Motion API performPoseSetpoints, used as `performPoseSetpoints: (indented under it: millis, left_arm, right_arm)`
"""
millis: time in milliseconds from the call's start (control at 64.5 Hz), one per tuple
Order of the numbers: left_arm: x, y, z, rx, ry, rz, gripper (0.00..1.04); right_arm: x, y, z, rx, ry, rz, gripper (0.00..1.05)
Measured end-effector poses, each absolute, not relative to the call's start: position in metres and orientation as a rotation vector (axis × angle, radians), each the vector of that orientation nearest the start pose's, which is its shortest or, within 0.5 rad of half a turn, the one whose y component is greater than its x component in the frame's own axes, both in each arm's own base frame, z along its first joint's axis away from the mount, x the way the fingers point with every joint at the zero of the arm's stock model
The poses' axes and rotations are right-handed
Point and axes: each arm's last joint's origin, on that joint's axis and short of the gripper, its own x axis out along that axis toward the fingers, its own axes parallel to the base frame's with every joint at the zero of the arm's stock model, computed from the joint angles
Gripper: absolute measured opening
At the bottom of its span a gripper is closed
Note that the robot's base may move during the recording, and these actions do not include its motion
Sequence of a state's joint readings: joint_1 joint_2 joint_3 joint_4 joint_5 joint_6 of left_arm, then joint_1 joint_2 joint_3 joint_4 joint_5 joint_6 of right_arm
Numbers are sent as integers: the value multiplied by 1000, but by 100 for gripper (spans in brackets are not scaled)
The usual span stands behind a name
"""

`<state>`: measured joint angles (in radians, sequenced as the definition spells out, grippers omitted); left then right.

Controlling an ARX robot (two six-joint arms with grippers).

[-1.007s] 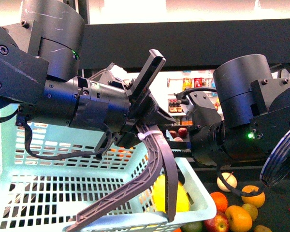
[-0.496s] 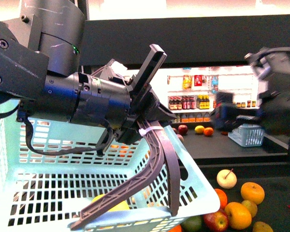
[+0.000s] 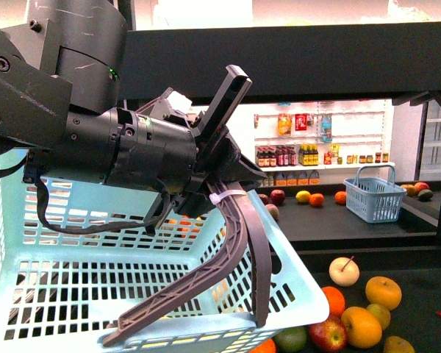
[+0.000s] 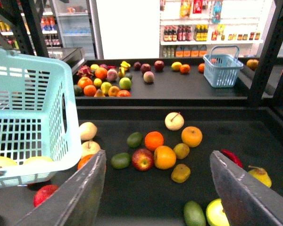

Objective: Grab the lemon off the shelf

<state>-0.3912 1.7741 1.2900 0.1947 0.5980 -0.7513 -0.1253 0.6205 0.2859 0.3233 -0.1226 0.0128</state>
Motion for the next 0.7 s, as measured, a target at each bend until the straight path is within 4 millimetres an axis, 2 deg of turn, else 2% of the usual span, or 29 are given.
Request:
performPoseSetpoints:
  millis: [372, 697]
  left_arm:
    - [369, -169, 275, -711, 653, -823, 9]
    - [369, -169, 275, -713, 653, -821, 9]
  right_arm:
    - [133, -1, 199, 6, 10, -2, 6]
    - [121, 0, 184, 5, 6, -2, 7]
